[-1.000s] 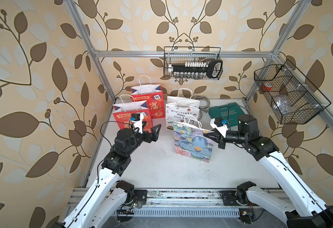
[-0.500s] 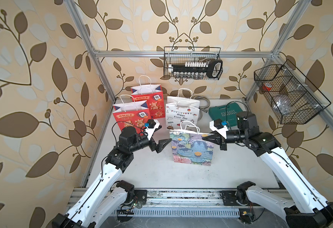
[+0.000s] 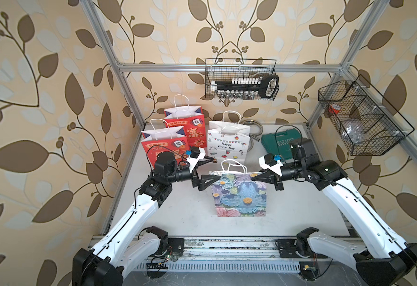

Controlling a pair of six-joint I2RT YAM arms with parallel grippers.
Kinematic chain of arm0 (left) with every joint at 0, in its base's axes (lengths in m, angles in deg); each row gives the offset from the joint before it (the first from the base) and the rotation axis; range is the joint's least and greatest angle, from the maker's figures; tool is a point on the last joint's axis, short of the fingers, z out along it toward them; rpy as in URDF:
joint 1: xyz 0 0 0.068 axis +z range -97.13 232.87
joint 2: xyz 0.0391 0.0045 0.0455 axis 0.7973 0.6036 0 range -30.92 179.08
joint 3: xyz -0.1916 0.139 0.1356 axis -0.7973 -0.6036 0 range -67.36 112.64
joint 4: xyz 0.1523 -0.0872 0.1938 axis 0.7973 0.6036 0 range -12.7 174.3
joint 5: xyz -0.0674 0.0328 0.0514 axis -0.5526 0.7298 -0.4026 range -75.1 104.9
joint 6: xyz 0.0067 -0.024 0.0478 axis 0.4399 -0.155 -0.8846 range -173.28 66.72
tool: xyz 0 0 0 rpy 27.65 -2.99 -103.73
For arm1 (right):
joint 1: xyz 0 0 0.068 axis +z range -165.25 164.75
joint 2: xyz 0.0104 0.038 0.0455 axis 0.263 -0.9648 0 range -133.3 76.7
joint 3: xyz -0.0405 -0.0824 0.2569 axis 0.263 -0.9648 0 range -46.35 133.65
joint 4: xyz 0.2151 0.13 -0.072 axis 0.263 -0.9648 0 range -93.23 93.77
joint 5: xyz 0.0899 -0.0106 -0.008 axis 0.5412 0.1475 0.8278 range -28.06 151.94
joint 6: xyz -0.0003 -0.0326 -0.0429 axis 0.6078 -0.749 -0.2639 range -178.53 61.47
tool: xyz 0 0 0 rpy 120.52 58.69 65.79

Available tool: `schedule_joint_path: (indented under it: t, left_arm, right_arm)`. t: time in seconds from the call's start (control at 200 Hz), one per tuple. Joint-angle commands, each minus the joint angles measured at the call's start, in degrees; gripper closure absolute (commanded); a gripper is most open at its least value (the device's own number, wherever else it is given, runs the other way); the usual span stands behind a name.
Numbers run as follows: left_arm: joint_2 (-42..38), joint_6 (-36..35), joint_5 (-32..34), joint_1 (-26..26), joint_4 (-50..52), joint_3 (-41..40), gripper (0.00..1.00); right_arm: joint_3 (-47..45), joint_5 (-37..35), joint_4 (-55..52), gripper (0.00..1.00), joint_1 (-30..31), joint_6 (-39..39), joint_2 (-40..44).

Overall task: Put away the paper bag
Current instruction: Press the paper bag.

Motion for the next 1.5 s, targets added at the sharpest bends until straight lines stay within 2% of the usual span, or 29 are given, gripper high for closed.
schedule_joint_path:
  t: [0.0, 0.15, 0.26, 0.31, 0.46, 0.57, 0.615, 0.65, 0.695, 0.745, 0.805, 0.935, 1.195, 1.34, 1.41, 1.495]
  left_arm:
    - [0.8, 2.1, -5.8, -0.3, -4.3, 2.7, 0.13]
    - [2.0, 2.5, -8.8, -0.3, -3.9, 3.2, 0.33]
    - [2.1, 2.0, -10.0, -0.3, -2.4, 3.6, 0.53]
    - [1.9, 2.1, -10.0, -0.3, -1.8, 3.9, 0.56]
    - [0.5, 1.3, -7.6, -0.3, -1.3, 3.4, 1.00]
    - [-0.5, 0.4, -5.7, -0.3, -0.9, 2.9, 0.99]
    - [-0.8, -0.1, -4.6, -0.3, -0.3, 2.8, 0.82]
    - [-1.1, -0.5, -3.9, -0.3, 0.3, 2.8, 0.55]
    - [-1.4, -1.5, -3.7, -0.3, 1.3, 2.6, 0.31]
    - [-1.7, -1.9, -3.7, -0.3, 1.4, 1.8, 0.22]
    - [-1.9, -2.1, -4.1, -0.3, 1.1, 0.9, 0.21]
    - [-1.4, -1.9, -6.0, -0.3, 1.0, 0.3, 0.27]
    - [-1.9, 0.2, -8.4, -0.3, -0.8, -0.9, 0.63]
    - [-2.1, 0.4, -8.7, -0.3, -0.8, -0.7, 0.80]
    - [-2.2, -0.1, -8.7, -0.3, -0.1, -0.2, 0.95]
    - [-2.4, -0.5, -8.2, -0.3, 0.0, 0.1, 0.98]
  right_arm:
    - [1.6, 1.6, 1.0, 1.00, 0.3, -0.5, 0.3]
    - [-0.6, -0.6, 7.3, 1.00, 0.3, 3.4, 1.5]
    - [-1.4, -1.0, 9.7, 1.00, 0.3, 4.4, 2.0]
    - [-1.6, -1.0, 10.1, 1.00, 0.4, 4.7, 2.1]
    - [-1.7, 0.0, 11.1, 1.00, 0.3, 5.8, 1.9]
    - [-1.9, 1.4, 12.0, 1.00, 0.3, 7.1, 1.9]
    - [-1.9, 2.0, 12.2, 1.00, 0.3, 7.5, 2.0]
    - [-1.9, 2.3, 12.3, 1.00, 0.3, 7.7, 2.0]
    - [-1.7, 2.8, 12.3, 1.00, 0.3, 8.1, 2.2]
    - [-1.6, 3.3, 12.6, 1.00, 0.2, 8.5, 2.3]
    - [-1.3, 3.9, 12.8, 1.00, 0.1, 9.1, 2.4]
    - [-1.3, 4.8, 14.4, 1.00, -0.2, 10.6, 2.6]
    - [-3.0, 5.9, 20.1, 1.00, -1.4, 15.3, 3.3]
    - [-3.6, 6.6, 21.3, 1.00, -1.6, 16.6, 3.3]
    - [-3.9, 7.1, 22.0, 1.00, -1.7, 17.2, 3.3]
    - [-3.9, 7.6, 22.6, 1.00, -1.8, 17.9, 3.2]
